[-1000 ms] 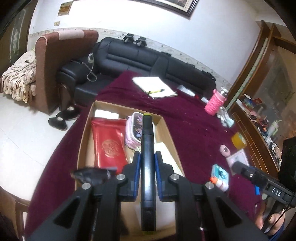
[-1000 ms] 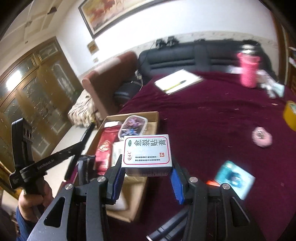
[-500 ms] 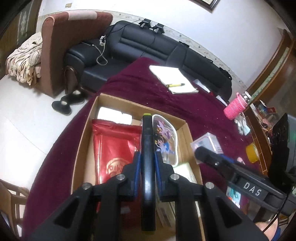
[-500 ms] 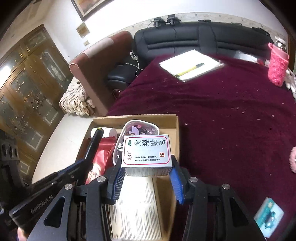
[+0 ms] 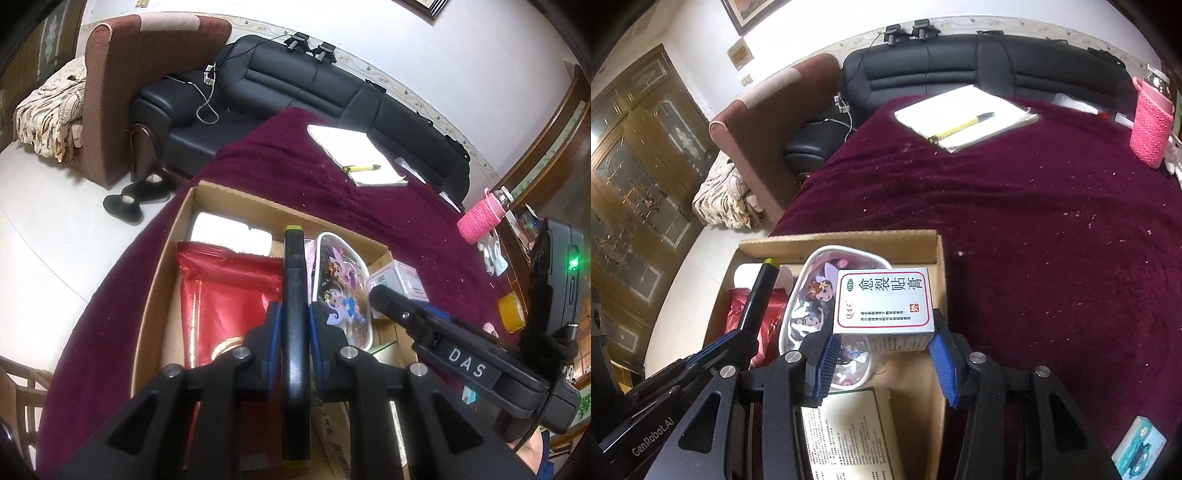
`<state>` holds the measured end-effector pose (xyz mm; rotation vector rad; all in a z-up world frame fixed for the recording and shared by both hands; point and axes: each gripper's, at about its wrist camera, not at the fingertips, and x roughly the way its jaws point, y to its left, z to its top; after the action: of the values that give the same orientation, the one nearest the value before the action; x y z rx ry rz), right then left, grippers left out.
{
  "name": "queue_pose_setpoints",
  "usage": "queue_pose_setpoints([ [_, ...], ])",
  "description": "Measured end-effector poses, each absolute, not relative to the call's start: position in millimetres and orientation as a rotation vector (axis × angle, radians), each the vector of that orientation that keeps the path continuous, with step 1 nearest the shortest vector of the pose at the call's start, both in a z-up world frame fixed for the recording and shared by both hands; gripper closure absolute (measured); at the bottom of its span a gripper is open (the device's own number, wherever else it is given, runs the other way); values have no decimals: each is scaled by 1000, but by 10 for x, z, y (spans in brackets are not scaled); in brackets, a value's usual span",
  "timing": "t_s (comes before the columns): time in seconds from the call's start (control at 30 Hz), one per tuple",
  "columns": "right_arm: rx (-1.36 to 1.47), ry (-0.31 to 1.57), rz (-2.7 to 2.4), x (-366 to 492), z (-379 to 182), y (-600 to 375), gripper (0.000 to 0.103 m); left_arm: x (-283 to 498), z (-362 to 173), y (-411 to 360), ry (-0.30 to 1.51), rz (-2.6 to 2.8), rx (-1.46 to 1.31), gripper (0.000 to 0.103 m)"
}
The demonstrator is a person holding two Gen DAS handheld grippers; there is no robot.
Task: Organize objects
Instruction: 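Lower the marker and medicine box into the tray and open both grippers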
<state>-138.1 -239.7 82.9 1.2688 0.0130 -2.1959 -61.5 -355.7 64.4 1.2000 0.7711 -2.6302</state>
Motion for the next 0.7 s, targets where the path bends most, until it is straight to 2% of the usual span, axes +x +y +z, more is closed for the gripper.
queue_pose_setpoints([
  [0.2,1297,-1,-2181,-1404,770,-2393,50,-641,616,-3605,803,-2627,1195,87],
  [0.33,1321,-20,-2160,-1395,794,-2356,48,-617,660,-3603,804,-2640,1179,69],
  [0.37,1325,-28,-2151,-1385,807,-2342,45,-604,669,-3607,802,-2643,1177,67],
  [0.57,1310,-45,-2153,-1301,889,-2287,37,-515,751,-3561,797,-2662,1160,67],
  [0.7,1306,-58,-2157,-1265,932,-2218,36,-454,767,-3543,798,-2655,1161,67],
])
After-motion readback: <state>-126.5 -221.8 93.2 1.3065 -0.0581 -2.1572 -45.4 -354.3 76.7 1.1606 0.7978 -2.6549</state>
